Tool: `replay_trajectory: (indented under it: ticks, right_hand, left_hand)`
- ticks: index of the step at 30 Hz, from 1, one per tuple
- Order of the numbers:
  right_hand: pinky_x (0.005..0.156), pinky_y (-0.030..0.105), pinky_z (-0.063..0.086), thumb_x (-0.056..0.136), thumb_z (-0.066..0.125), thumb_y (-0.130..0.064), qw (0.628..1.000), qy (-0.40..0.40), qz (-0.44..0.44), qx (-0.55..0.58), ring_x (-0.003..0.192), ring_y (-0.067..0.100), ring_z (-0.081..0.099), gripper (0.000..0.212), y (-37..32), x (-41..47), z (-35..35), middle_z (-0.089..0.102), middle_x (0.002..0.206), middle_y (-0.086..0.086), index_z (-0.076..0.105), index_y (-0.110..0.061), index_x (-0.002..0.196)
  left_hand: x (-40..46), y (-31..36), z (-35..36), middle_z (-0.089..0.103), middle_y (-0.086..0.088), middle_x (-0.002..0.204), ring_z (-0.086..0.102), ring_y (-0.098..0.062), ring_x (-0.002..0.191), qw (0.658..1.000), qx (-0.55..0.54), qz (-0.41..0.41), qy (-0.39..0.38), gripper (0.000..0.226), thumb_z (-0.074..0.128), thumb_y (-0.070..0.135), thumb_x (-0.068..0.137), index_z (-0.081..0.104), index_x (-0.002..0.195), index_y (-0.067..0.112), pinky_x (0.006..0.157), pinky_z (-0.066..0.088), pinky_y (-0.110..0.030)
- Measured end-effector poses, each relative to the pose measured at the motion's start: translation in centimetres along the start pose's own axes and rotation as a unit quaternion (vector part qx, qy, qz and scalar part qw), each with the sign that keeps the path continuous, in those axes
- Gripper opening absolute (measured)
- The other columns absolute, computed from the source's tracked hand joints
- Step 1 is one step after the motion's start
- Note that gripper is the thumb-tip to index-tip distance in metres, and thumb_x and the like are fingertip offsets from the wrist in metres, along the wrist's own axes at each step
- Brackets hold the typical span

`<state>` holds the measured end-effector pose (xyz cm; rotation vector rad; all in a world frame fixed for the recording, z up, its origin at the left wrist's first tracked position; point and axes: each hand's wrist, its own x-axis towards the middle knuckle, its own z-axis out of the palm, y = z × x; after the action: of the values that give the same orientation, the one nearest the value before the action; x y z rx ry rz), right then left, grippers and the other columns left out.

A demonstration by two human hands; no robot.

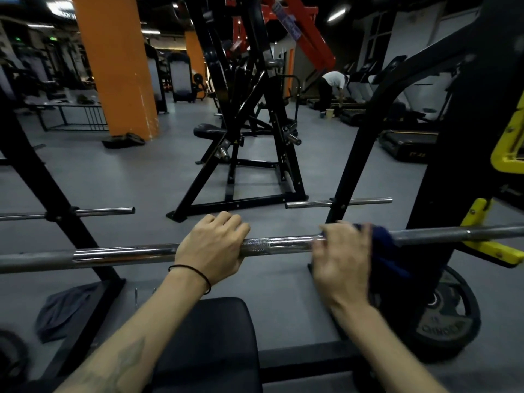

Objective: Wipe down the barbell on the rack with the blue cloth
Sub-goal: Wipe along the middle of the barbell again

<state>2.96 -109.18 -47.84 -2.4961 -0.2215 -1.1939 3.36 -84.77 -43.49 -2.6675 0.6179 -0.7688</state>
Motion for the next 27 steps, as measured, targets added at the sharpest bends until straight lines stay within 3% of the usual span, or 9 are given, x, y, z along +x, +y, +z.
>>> replay_trajectory:
  ticks: [4, 9, 12, 15, 17, 20, 23, 25, 27]
  right_hand:
    - [0.123, 0.045, 0.025, 0.106, 0.033, -0.047, 0.992, -0.051, -0.091, 0.066, 0.112, 0.029, 0.058, 0.053, -9.0, -1.1, 2.4, 0.066, 0.114, 0.009, 0.065, -0.008, 0.118]
    - [0.107, 0.043, 0.036, 0.106, 0.037, -0.045, 0.972, -0.078, -0.220, 0.013, 0.102, 0.030, 0.057, 0.049, -3.8, 0.1, 0.9, 0.063, 0.113, 0.006, 0.061, -0.011, 0.131]
    - [0.103, 0.047, 0.037, 0.107, 0.032, -0.045, 0.988, -0.033, -0.148, -0.036, 0.099, 0.036, 0.058, 0.051, 4.1, 0.8, -1.3, 0.062, 0.108, 0.009, 0.064, -0.009, 0.123]
    - [0.118, 0.048, 0.028, 0.107, 0.031, -0.041, 0.991, -0.032, -0.101, -0.084, 0.109, 0.038, 0.058, 0.051, 9.3, 0.8, -3.2, 0.063, 0.113, 0.014, 0.063, -0.006, 0.123]
    - [0.124, 0.052, 0.019, 0.104, 0.032, -0.036, 0.997, -0.006, -0.035, -0.064, 0.111, 0.038, 0.058, 0.046, 8.6, 0.9, -2.2, 0.063, 0.111, 0.015, 0.064, -0.005, 0.117]
    - [0.125, 0.057, 0.010, 0.104, 0.030, -0.036, 0.996, 0.045, 0.080, -0.007, 0.114, 0.040, 0.057, 0.046, 3.6, 0.4, -0.2, 0.061, 0.109, 0.015, 0.066, -0.006, 0.108]
    - [0.127, 0.051, 0.010, 0.104, 0.035, -0.038, 0.998, 0.021, 0.003, 0.065, 0.113, 0.038, 0.058, 0.046, -4.9, -1.0, 2.2, 0.063, 0.111, 0.014, 0.067, -0.006, 0.112]
    - [0.126, 0.047, 0.017, 0.106, 0.030, -0.044, 0.995, -0.023, -0.032, 0.091, 0.113, 0.034, 0.058, 0.053, -10.6, -1.7, 3.3, 0.064, 0.113, 0.011, 0.066, -0.007, 0.118]
    - [0.124, 0.041, 0.021, 0.105, 0.031, -0.042, 0.992, -0.054, -0.055, 0.100, 0.110, 0.027, 0.058, 0.050, -12.2, -1.5, 3.2, 0.064, 0.111, 0.006, 0.065, -0.009, 0.121]
  left_hand:
    - [-0.1, -0.1, -0.1, 0.061, -0.003, 0.088, 0.057, -0.025, 0.081, 1.000, 0.007, 0.014, 0.013, 0.020, 0.051, 0.028, 0.077, 0.061, 0.090, 0.017, 0.061, 0.046, -0.036]
    - [-0.2, 0.0, 0.0, 0.062, -0.003, 0.083, 0.057, -0.025, 0.075, 0.999, -0.018, 0.004, 0.037, 0.015, 0.060, 0.024, 0.074, 0.062, 0.086, 0.016, 0.057, 0.048, -0.036]
    - [-0.6, -0.1, 0.3, 0.058, -0.001, 0.083, 0.056, -0.023, 0.073, 0.997, -0.020, 0.010, 0.076, 0.017, 0.065, 0.030, 0.079, 0.059, 0.087, 0.016, 0.052, 0.047, -0.036]
    - [-0.9, 0.2, 0.5, 0.054, 0.000, 0.071, 0.056, -0.022, 0.056, 0.992, -0.013, 0.046, 0.114, 0.019, 0.052, 0.033, 0.092, 0.054, 0.081, 0.016, 0.040, 0.038, -0.034]
    - [-0.6, 0.0, 0.6, 0.054, 0.000, 0.058, 0.053, -0.025, 0.042, 0.994, -0.021, 0.034, 0.104, 0.027, 0.052, 0.037, 0.090, 0.052, 0.073, 0.016, 0.038, 0.032, -0.029]
    - [-0.2, 0.1, 0.2, 0.055, -0.003, 0.050, 0.051, -0.029, 0.037, 0.998, -0.012, 0.009, 0.053, 0.033, 0.075, 0.038, 0.076, 0.052, 0.066, 0.015, 0.043, 0.026, -0.028]
    - [0.7, 0.2, -1.3, 0.061, -0.002, 0.074, 0.064, -0.031, 0.070, 0.996, -0.046, -0.024, -0.069, 0.022, 0.056, 0.040, 0.092, 0.054, 0.082, 0.020, 0.058, 0.038, -0.033]
    - [1.9, -0.5, -1.7, 0.055, 0.002, 0.076, 0.062, -0.029, 0.079, 0.971, -0.157, -0.034, -0.178, 0.017, 0.054, 0.032, 0.092, 0.048, 0.079, 0.022, 0.066, 0.045, -0.034]
    - [3.1, -1.1, -1.6, 0.059, 0.004, 0.073, 0.059, -0.024, 0.072, 0.917, -0.287, -0.045, -0.272, 0.019, 0.061, 0.023, 0.087, 0.050, 0.071, 0.023, 0.063, 0.048, -0.031]
